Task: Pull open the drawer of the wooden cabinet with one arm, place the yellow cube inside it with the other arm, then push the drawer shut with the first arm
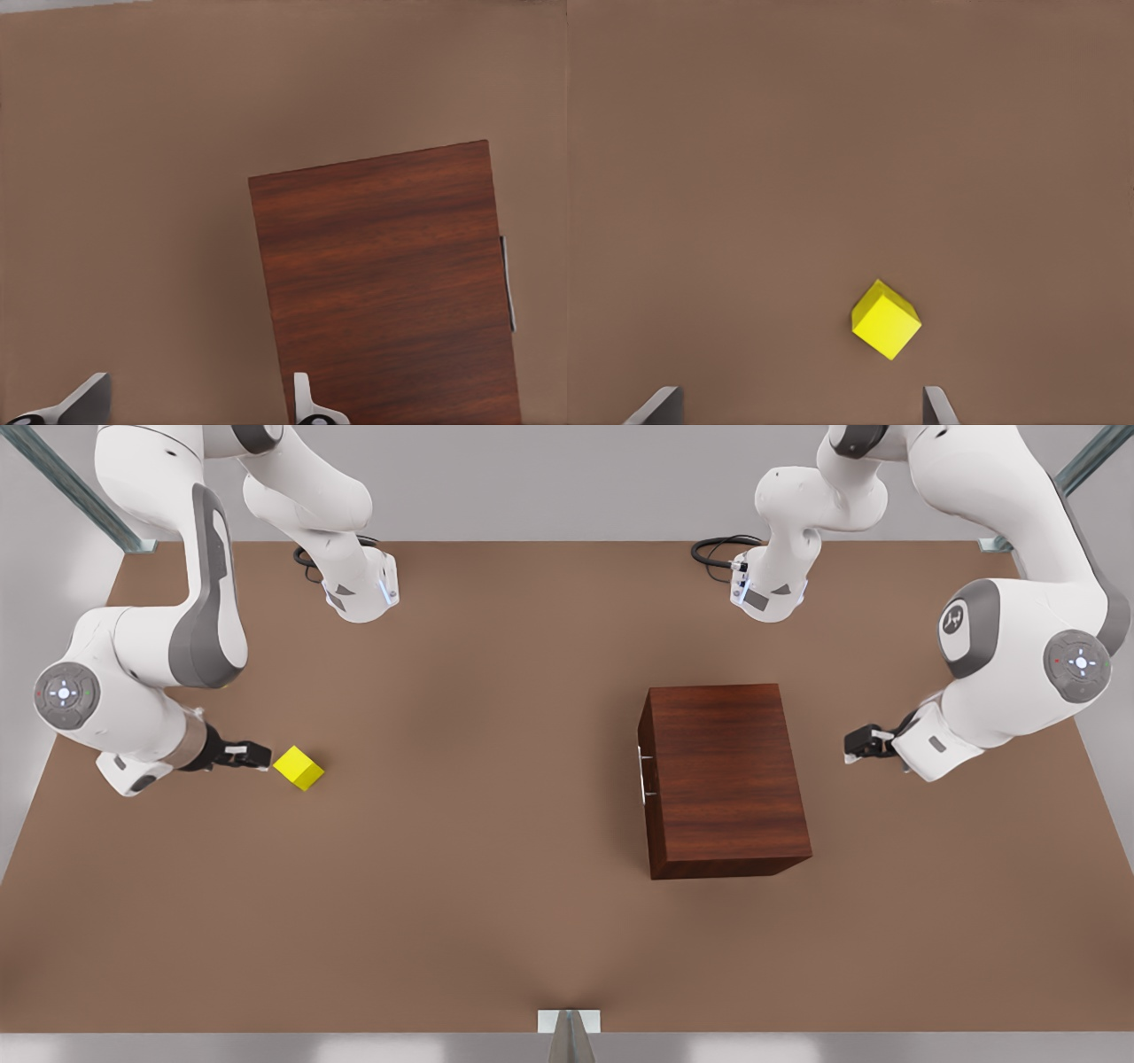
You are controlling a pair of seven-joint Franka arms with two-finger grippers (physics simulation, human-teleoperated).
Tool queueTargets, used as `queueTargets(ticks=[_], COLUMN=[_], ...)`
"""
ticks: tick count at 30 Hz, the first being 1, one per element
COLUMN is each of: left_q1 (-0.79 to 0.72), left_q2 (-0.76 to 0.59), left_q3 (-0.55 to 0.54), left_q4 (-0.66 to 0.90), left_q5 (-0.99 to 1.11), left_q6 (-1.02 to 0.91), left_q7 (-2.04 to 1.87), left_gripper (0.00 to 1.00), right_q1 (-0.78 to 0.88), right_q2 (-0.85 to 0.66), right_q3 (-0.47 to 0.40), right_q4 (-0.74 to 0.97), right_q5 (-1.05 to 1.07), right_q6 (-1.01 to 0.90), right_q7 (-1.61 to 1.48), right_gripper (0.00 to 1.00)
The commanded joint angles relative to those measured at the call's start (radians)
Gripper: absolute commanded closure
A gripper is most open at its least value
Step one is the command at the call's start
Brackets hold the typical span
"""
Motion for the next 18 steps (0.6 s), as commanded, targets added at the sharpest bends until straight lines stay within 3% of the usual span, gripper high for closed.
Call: queueTargets(ticks=[1, 4, 7, 9, 11, 13, 18], left_q1=[-0.003, -0.068, -0.319, -0.355, -0.487, -0.567, -0.635], left_q2=[0.000, 0.023, 0.043, 0.086, 0.210, 0.285, 0.446], left_q3=[0.000, -0.004, -0.006, -0.010, -0.018, -0.016, -0.012], left_q4=[-0.006, 0.061, 0.055, 0.072, 0.212, 0.242, 0.368], left_q5=[0.003, 0.004, 0.122, 0.078, 0.156, 0.164, 0.210], left_q6=[0.048, 0.032, -0.014, -0.020, -0.014, -0.015, -0.014], left_q7=[0.073, 0.068, -0.263, -0.275, -0.600, -0.826, -0.958], left_gripper=[0.00, 0.00, 0.00, 0.00, 0.00, 0.00, 0.00], right_q1=[0.000, -0.002, -0.003, -0.002, -0.002, -0.002, -0.002], right_q2=[0.000, 0.000, 0.000, 0.002, 0.008, 0.008, 0.009], right_q3=[0.000, 0.000, -0.001, -0.001, -0.001, -0.001, -0.001], right_q4=[0.000, 0.000, 0.000, 0.001, 0.001, 0.001, 0.001], right_q5=[-0.001, 0.001, 0.002, 0.002, 0.001, 0.002, 0.001], right_q6=[0.070, 0.070, 0.073, 0.075, 0.075, 0.075, 0.075], right_q7=[0.025, 0.025, 0.025, 0.025, 0.025, 0.025, 0.025], right_gripper=[0.00, 0.00, 0.00, 0.00, 0.00, 0.00, 0.00])
